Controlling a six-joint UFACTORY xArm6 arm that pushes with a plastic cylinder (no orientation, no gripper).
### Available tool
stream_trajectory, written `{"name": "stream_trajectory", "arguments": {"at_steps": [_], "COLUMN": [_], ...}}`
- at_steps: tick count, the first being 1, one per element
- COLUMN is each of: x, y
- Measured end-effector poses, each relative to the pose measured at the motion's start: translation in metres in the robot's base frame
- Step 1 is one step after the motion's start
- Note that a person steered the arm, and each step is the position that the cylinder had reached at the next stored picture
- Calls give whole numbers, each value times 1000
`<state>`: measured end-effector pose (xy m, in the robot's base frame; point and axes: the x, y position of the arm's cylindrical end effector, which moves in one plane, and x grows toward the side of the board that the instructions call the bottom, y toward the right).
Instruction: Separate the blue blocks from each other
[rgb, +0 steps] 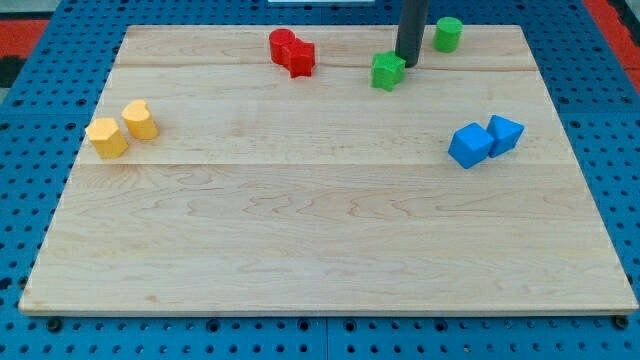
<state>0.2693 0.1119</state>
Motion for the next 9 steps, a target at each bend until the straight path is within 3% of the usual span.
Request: {"name": "stream_trajectory", "arguments": {"at_steps": [2,4,5,7,8,9], "x": [21,123,127,113,113,100], "y": [67,141,139,39,85,168]}}
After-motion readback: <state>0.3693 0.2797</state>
